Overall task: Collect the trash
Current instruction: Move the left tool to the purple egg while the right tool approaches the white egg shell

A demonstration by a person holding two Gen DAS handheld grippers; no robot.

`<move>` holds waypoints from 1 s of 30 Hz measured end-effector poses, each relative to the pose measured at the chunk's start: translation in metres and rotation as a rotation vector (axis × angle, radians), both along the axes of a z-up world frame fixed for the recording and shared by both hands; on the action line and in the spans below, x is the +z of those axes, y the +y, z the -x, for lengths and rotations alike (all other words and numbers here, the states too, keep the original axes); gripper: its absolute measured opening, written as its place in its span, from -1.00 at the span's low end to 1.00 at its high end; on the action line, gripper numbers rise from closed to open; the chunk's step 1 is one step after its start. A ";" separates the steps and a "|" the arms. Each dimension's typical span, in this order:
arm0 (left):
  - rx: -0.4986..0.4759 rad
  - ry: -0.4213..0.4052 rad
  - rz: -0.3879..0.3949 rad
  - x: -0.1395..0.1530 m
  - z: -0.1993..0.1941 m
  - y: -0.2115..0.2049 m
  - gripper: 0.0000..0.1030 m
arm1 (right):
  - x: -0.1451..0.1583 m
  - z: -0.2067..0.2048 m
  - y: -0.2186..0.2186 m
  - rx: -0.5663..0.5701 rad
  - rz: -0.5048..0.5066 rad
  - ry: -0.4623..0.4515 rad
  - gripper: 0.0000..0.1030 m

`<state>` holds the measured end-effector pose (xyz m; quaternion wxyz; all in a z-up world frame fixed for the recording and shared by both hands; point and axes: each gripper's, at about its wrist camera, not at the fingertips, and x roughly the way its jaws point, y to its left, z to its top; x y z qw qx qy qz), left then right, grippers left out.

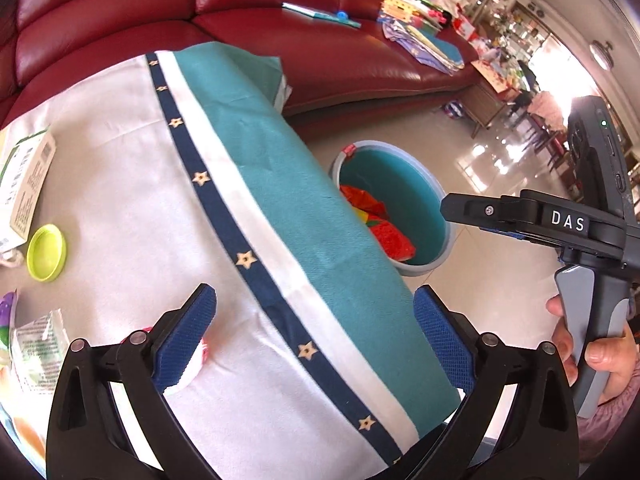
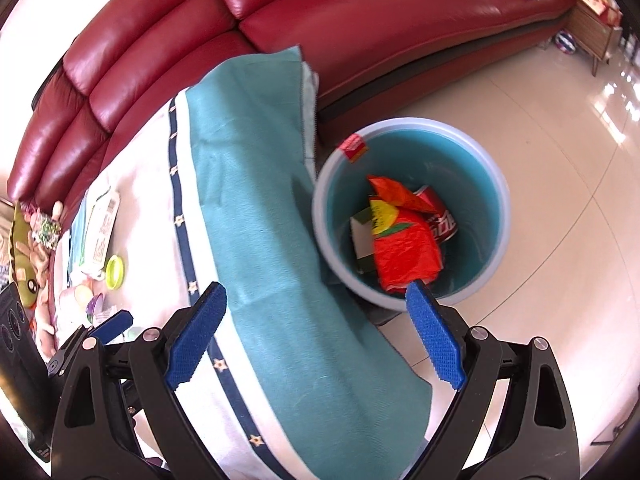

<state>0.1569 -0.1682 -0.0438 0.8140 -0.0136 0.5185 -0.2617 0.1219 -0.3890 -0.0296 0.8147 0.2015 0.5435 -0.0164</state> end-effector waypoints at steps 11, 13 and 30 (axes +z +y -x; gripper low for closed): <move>0.213 -0.017 0.006 0.005 0.019 0.138 0.92 | 0.010 -0.021 0.113 0.196 0.038 0.012 0.69; 0.260 -0.019 0.002 0.005 0.022 0.164 0.92 | 0.008 -0.026 0.135 0.238 0.039 0.021 0.69; 0.448 0.001 -0.018 -0.012 0.029 0.273 0.92 | -0.040 -0.030 0.230 0.482 0.137 0.063 0.53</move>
